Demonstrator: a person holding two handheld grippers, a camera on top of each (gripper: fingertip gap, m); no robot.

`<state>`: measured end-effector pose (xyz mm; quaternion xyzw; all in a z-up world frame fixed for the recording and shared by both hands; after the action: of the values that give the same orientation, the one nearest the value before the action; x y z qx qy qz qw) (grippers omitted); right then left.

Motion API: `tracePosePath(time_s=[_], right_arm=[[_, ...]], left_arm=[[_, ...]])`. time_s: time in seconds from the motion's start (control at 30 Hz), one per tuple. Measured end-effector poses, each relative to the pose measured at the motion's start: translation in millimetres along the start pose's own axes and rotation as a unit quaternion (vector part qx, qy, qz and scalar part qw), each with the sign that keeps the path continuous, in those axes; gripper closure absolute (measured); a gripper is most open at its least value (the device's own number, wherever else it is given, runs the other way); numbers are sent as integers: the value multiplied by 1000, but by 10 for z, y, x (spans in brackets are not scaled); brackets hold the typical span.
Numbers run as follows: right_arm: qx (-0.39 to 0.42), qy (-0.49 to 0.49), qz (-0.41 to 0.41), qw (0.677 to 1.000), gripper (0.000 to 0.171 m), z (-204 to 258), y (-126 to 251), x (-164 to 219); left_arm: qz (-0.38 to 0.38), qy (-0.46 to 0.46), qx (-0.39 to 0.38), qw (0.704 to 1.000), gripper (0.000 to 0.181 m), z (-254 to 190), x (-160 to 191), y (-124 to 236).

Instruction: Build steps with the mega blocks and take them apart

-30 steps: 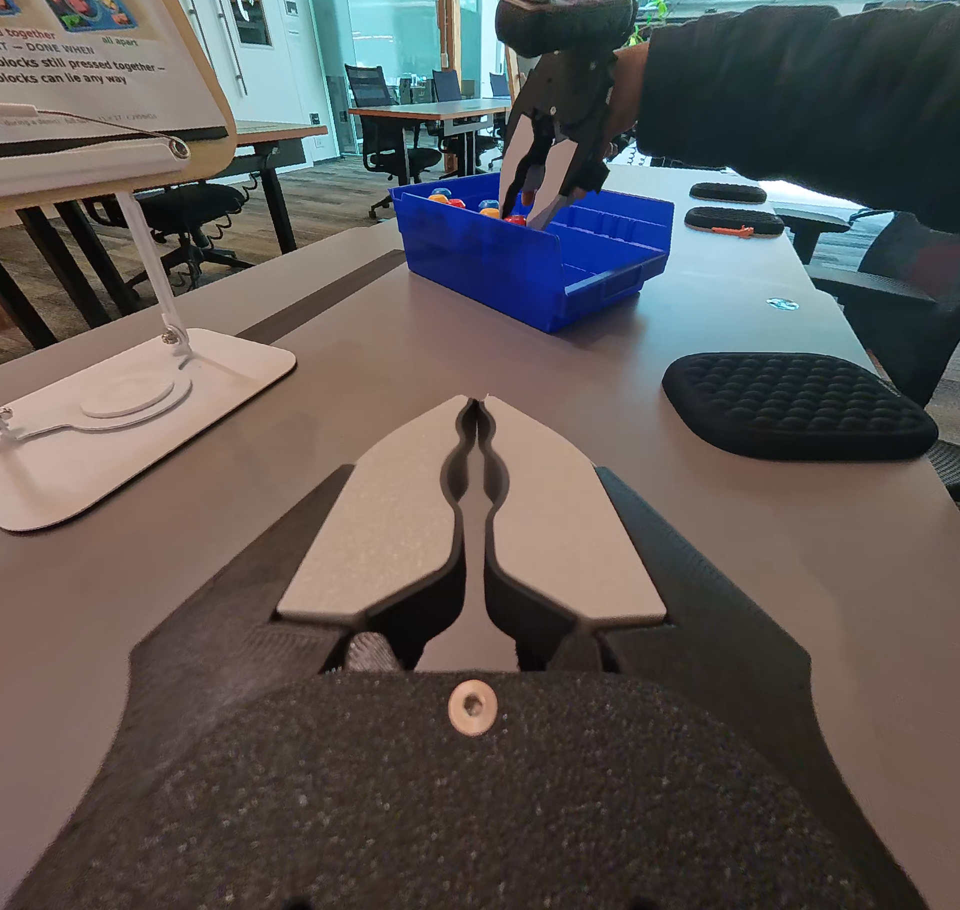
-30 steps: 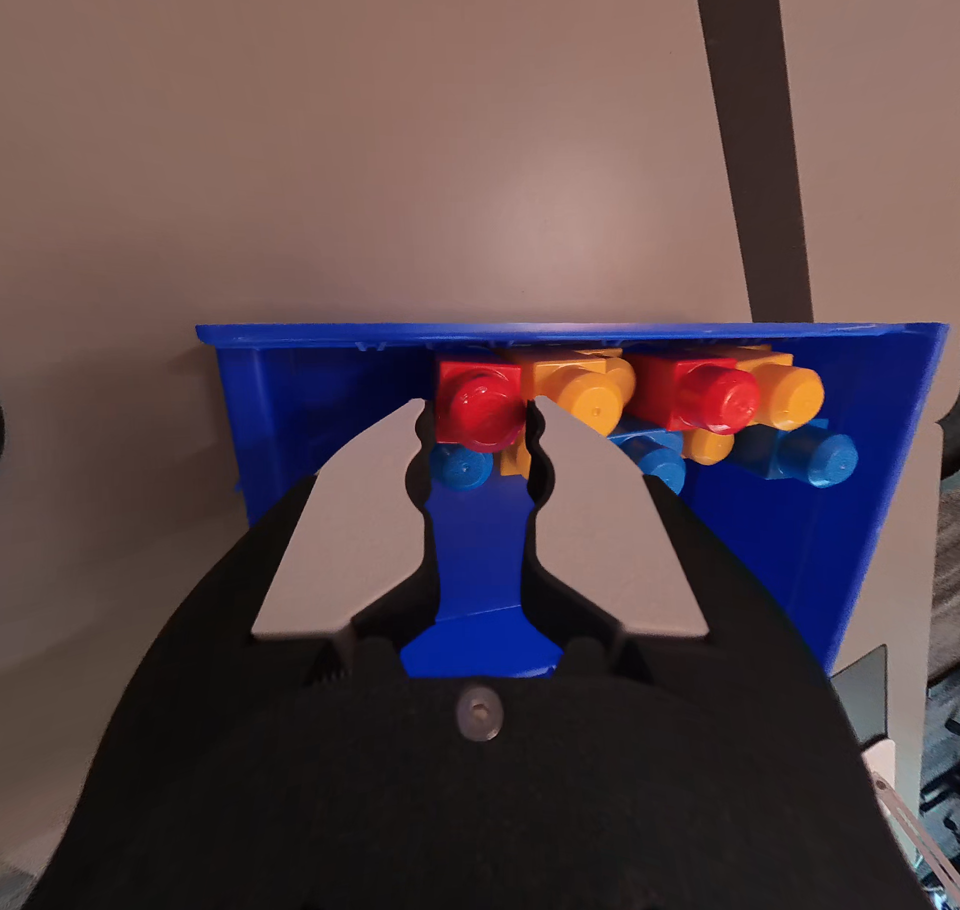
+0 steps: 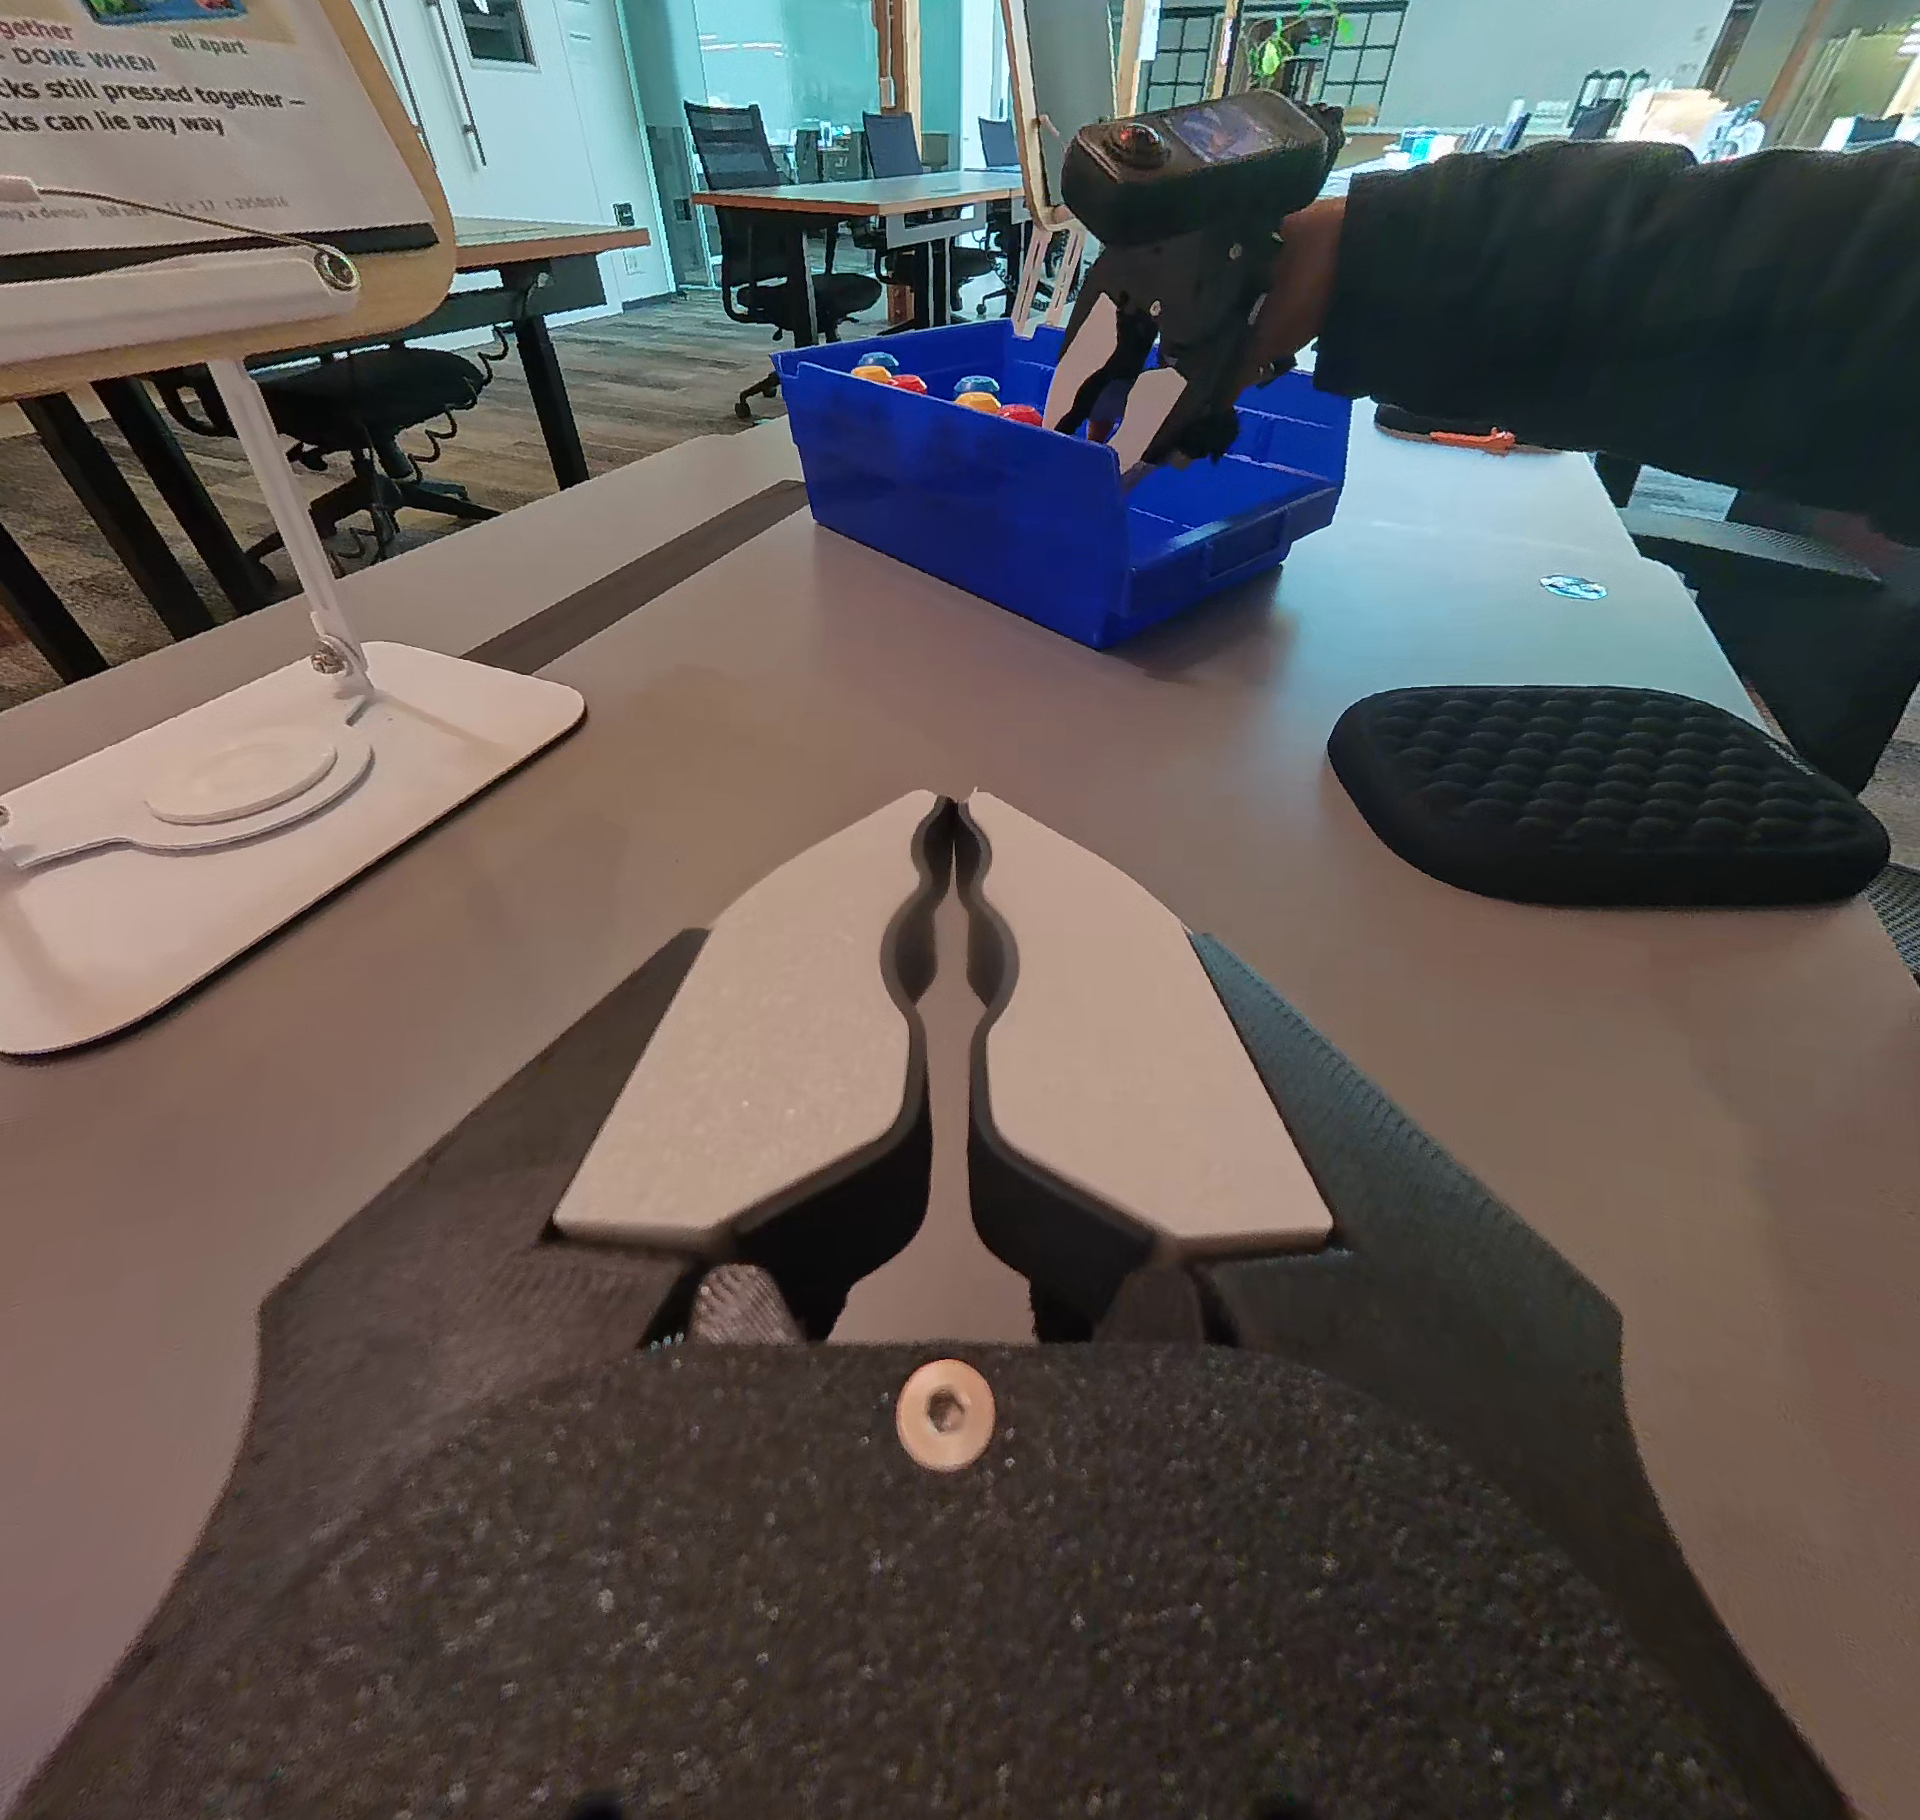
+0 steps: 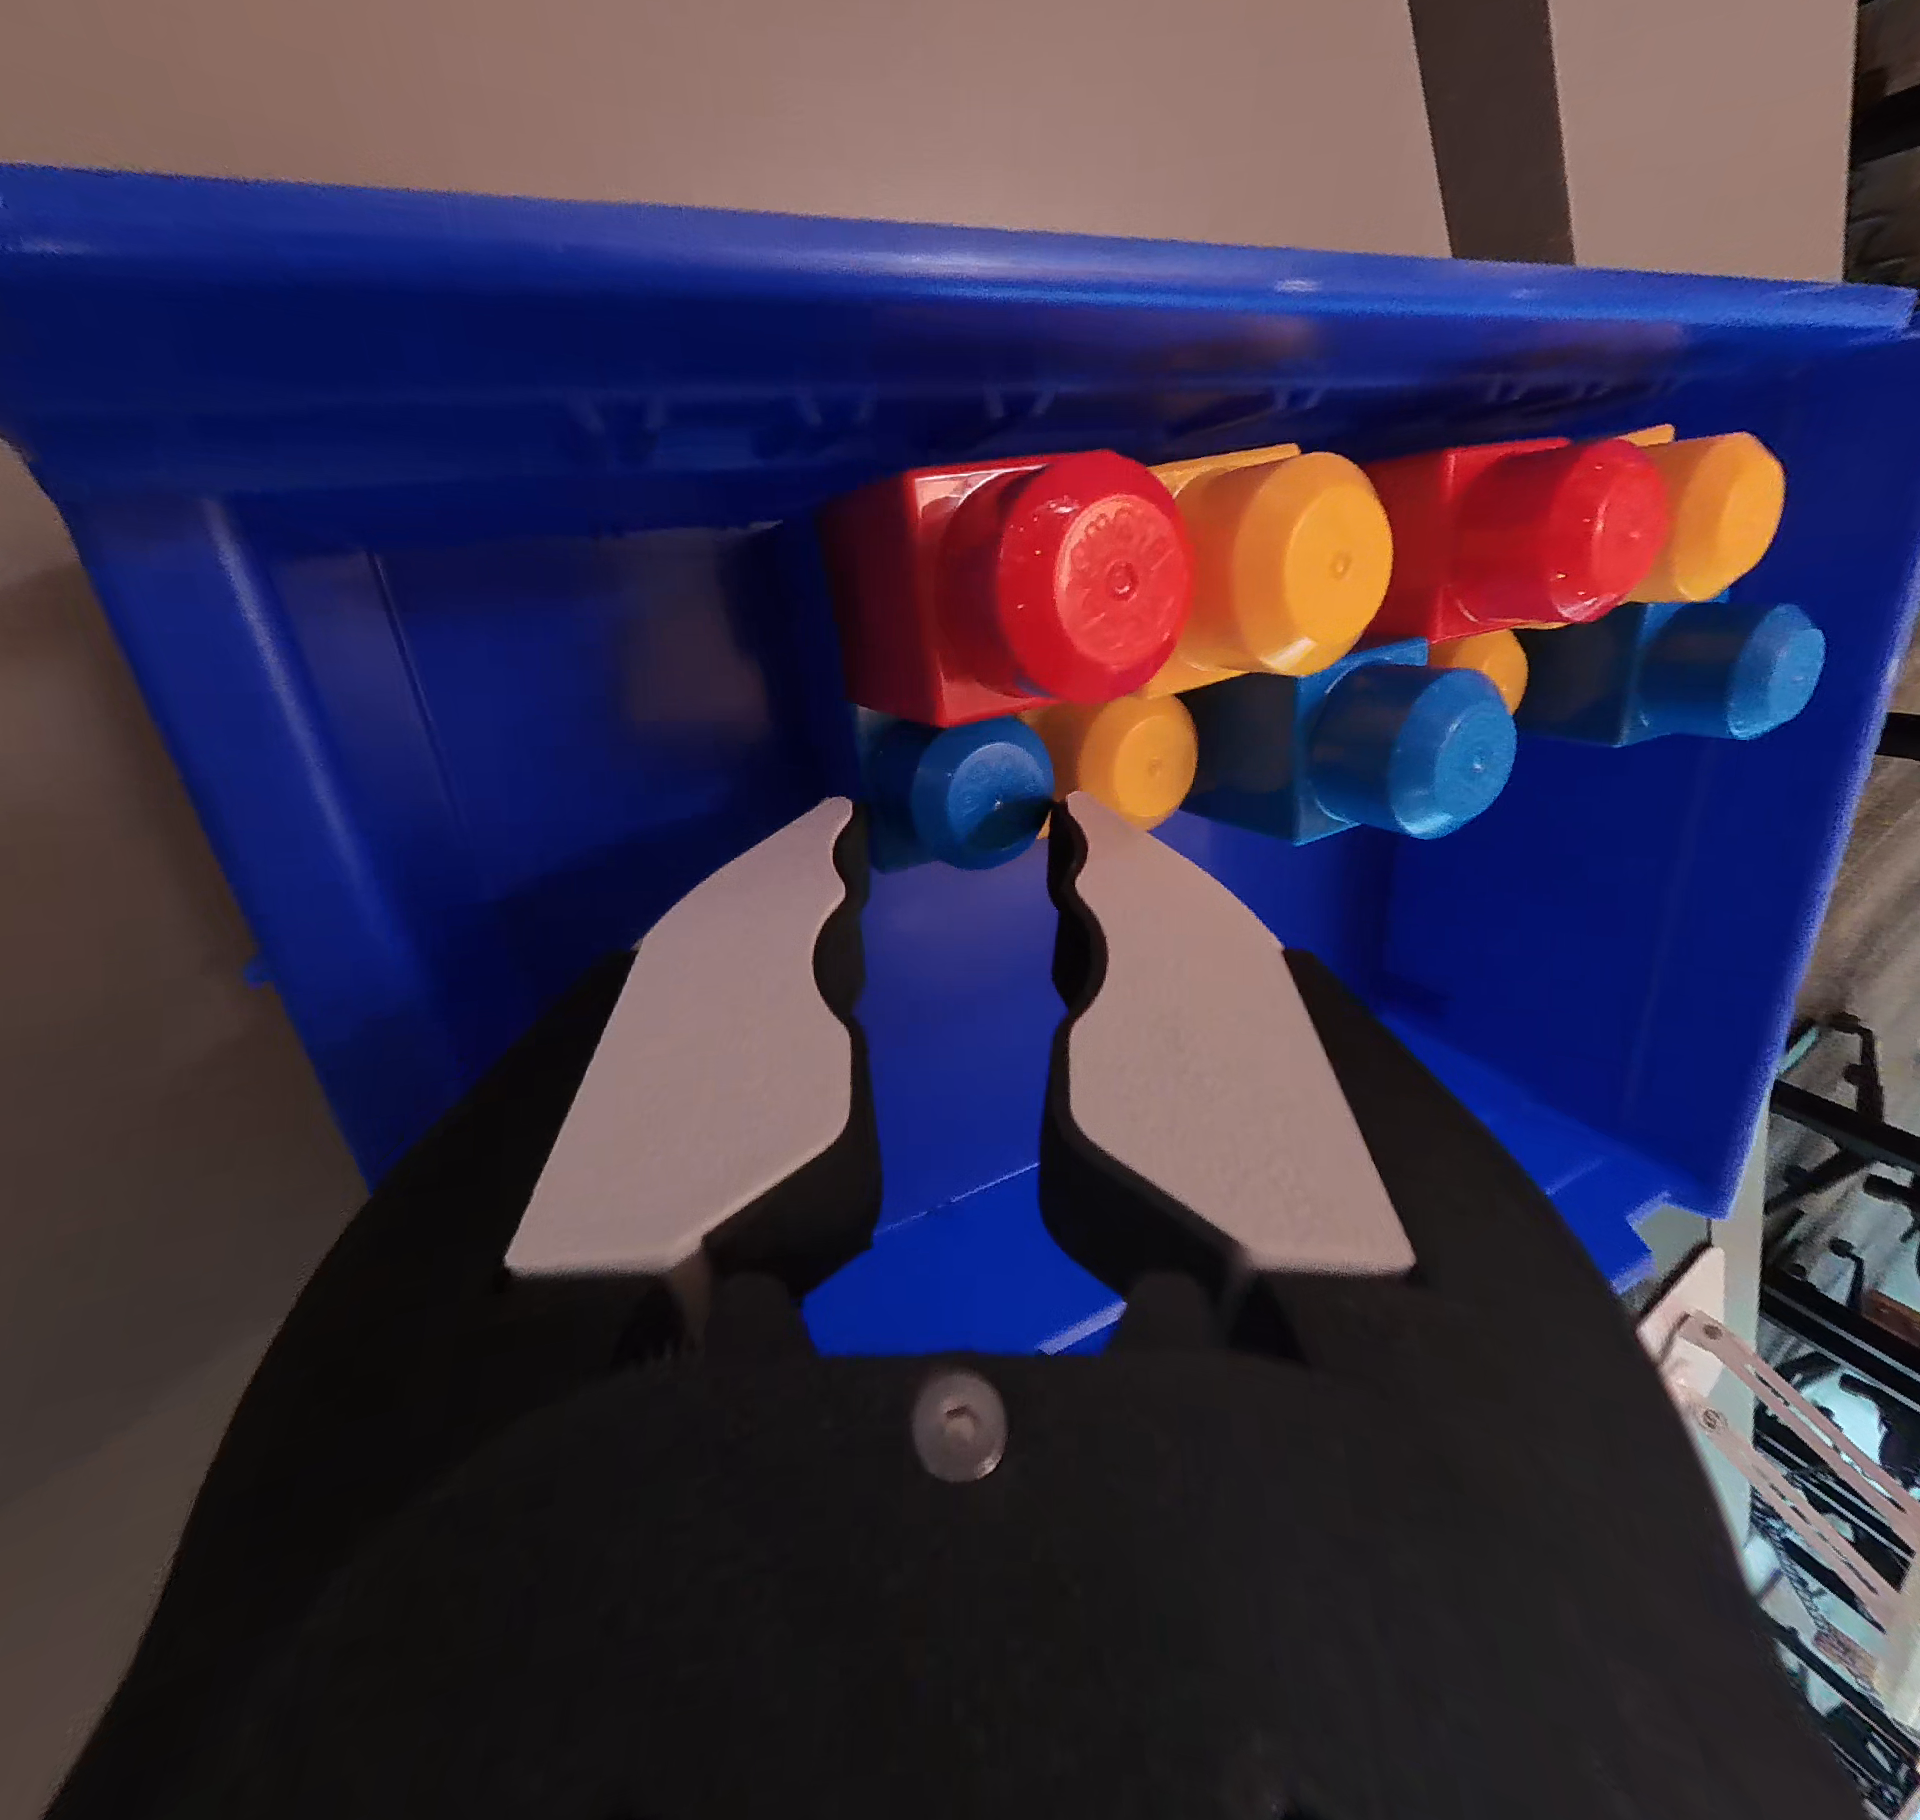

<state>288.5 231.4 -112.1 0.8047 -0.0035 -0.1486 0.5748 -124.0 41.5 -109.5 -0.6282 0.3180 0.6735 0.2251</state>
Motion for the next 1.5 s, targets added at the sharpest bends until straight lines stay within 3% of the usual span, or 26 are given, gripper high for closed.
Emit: tracePosePath(time_s=[0.17, 0.27, 0.37, 0.47, 0.6, 0.73, 0.83, 0.93, 1.07, 1.2, 1.33, 1.5], right_arm=[[-3, -17, -23, 1000, 133, 39, 137, -47], [0, -33, -90, 995, 132, 89, 460, -209], [57, -41, -172, 983, 134, 173, 885, -449], [94, -89, -314, 941, 141, 272, 1254, -738], [118, -165, -491, 847, 157, 423, 1439, -1069], [105, -239, -580, 771, 171, 575, 1242, -1323], [84, -273, -602, 745, 171, 720, 915, -1475], [84, -251, -613, 744, 171, 870, 526, -1553], [44, -193, -593, 781, 171, 961, 183, -1563], [32, -178, -597, 782, 171, 938, 195, -1529], [29, -159, -594, 788, 171, 954, 207, -1535], [22, -135, -593, 794, 171, 993, 212, -1566]], left_arm=[[-2, -1, -1, 1000, 181, 1, -9, 7], [-2, 1, -3, 1000, 181, 11, -13, 10], [-3, -1, -6, 1000, 181, 17, -18, 16], [-4, -2, -7, 1000, 181, 20, -24, 19], [-10, -9, -14, 1000, 181, 27, -46, 42], [-13, -6, -19, 1000, 181, 56, -55, 63], [-17, -6, -26, 1000, 181, 81, -64, 81], [-21, -5, -36, 999, 181, 117, -80, 109], [-29, 0, -55, 998, 181, 207, -140, 193], [-43, -6, -118, 992, 181, 438, -333, 417], [-56, -15, -206, 977, 181, 843, -655, 868], [5, -39, -294, 955, 181, 1486, -895, 1380]])
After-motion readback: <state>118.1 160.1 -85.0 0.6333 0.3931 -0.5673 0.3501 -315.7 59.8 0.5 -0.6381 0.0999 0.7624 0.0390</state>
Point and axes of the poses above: each gripper's, where its closed fingertips meet, y back along the fingers, x out of its underside, z = x × y across the jaws, the point moved 9 cm from there along y, back along the fingers, and after that the axes turned 8 degrees about -x, right-handed, at the moved point
